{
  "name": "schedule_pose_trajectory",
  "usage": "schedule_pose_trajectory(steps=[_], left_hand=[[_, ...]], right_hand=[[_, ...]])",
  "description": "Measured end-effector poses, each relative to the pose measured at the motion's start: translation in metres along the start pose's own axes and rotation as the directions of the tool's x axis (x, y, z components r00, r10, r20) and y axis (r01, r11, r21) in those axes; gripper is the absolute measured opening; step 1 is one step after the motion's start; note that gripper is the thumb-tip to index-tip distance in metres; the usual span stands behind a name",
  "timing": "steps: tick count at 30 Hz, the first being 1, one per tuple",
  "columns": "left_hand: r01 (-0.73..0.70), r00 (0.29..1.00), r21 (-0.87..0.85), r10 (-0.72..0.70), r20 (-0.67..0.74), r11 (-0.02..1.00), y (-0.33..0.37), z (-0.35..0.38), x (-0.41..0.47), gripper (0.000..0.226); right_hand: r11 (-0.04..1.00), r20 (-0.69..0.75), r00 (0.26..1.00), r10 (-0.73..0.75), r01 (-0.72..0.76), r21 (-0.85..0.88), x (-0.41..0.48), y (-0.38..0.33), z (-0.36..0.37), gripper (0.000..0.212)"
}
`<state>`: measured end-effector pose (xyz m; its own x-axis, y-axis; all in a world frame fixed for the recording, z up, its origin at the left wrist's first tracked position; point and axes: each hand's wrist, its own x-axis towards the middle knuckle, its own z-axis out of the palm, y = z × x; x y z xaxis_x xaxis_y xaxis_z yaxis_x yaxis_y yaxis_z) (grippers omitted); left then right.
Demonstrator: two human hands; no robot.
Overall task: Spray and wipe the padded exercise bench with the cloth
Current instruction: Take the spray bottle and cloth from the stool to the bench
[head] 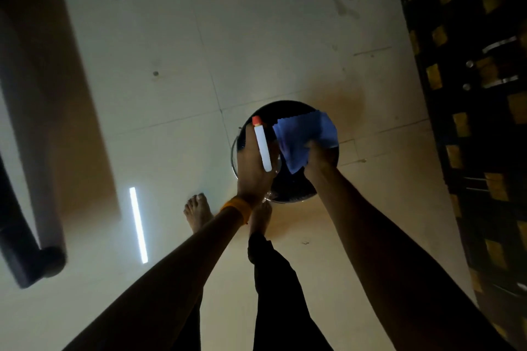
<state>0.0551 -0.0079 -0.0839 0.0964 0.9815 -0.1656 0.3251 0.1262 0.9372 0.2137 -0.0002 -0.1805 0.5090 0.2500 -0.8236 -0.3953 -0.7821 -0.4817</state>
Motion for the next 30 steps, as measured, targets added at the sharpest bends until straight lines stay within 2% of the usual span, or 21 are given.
schedule_pose_trajectory(steps=[2,5,9,13,17,21,23,26,28,30], left_hand=[[0.046,0.999,0.016,-0.046,-0.013,0.999,-0.001,-0.022,0.005,0.041],[0.054,0.992,0.001,-0.053,-0.111,0.999,0.000,-0.070,0.016,0.028],[0.056,0.972,-0.011,-0.057,-0.227,0.998,-0.004,-0.151,0.033,0.028],[0.063,0.928,-0.030,-0.069,-0.367,0.998,-0.008,-0.249,0.047,0.029],[0.083,0.864,-0.038,-0.091,-0.495,0.996,-0.015,-0.358,0.051,0.027],[0.127,0.794,-0.067,-0.142,-0.591,0.990,-0.028,-0.455,0.046,0.024],[0.153,0.748,-0.090,-0.175,-0.640,0.984,-0.039,-0.497,0.045,0.021],[0.175,0.661,-0.137,-0.219,-0.717,0.975,-0.061,-0.549,0.045,0.019],[0.196,0.617,-0.149,-0.240,-0.749,0.969,-0.076,-0.577,0.049,0.020],[0.217,0.569,-0.169,-0.265,-0.779,0.962,-0.089,-0.602,0.051,0.022]], right_hand=[[0.992,-0.097,0.990,-0.102,0.094,-0.080,-0.025,-0.015,0.015,0.039],[0.951,-0.120,0.951,-0.285,0.266,-0.157,-0.071,-0.038,0.050,0.040],[0.836,0.038,0.892,-0.450,0.436,-0.334,-0.133,-0.056,0.110,0.044],[0.875,0.253,0.903,-0.347,0.409,-0.258,-0.208,-0.065,0.206,0.022],[0.895,0.491,0.835,-0.251,0.393,-0.212,-0.283,-0.064,0.300,0.021],[0.868,0.637,0.734,-0.234,0.454,-0.203,-0.331,-0.056,0.395,0.037],[0.815,0.669,0.692,-0.272,0.536,-0.223,-0.350,-0.050,0.439,0.036],[0.672,0.730,0.598,-0.331,0.693,-0.262,-0.365,-0.040,0.499,0.025],[0.589,0.787,0.533,-0.312,0.758,-0.280,-0.374,-0.035,0.536,0.022],[0.552,0.825,0.496,-0.269,0.781,-0.290,-0.385,-0.030,0.568,0.023]])
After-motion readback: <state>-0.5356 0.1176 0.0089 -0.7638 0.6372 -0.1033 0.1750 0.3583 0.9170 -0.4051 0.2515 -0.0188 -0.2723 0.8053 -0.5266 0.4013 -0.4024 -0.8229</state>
